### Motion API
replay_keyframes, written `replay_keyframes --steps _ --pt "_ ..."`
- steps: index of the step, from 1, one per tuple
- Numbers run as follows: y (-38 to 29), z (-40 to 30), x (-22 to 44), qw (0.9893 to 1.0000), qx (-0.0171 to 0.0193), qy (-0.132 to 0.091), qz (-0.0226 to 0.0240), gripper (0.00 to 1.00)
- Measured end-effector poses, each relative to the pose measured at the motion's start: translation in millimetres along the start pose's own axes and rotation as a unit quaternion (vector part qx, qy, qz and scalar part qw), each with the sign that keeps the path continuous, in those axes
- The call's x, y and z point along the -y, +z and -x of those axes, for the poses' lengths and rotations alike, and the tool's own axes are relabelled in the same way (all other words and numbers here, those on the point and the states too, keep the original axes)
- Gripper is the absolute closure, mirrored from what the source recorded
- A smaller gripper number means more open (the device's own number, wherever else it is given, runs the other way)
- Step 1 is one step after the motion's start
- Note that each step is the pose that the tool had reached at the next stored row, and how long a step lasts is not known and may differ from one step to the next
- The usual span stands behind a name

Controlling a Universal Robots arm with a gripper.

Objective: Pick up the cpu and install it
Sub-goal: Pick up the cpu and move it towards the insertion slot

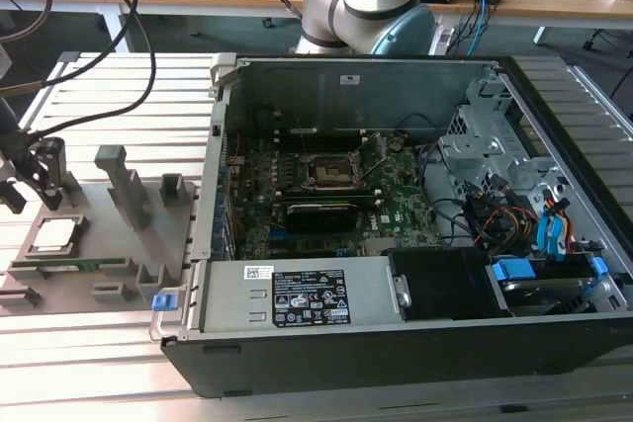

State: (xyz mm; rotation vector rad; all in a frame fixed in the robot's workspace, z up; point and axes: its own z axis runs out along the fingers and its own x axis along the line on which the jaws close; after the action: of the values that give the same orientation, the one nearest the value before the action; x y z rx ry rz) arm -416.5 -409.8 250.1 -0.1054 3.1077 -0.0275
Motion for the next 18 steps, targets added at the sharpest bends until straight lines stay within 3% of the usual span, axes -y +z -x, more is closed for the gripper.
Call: replay_keyframes --steps 4,7,10,12,14,18 --pt "0.1 0.0 0.0 1.0000 0.0000 0.000 0.0000 0.45" --pt "0.3 0.0 0.1 1.0000 0.0000 0.000 0.0000 0.26" --pt "0.6 -1.0 0.3 1.0000 0.0002 0.000 0.0013 0.26" --pt "5.7 -2.0 0.9 1.0000 0.0005 0.000 0.0069 0.26" --pt "12.0 -2.5 1.7 1.0000 0.0005 0.000 0.0069 0.26" --pt "17.9 -2.7 1.7 1.0000 0.0005 0.000 0.0071 0.26"
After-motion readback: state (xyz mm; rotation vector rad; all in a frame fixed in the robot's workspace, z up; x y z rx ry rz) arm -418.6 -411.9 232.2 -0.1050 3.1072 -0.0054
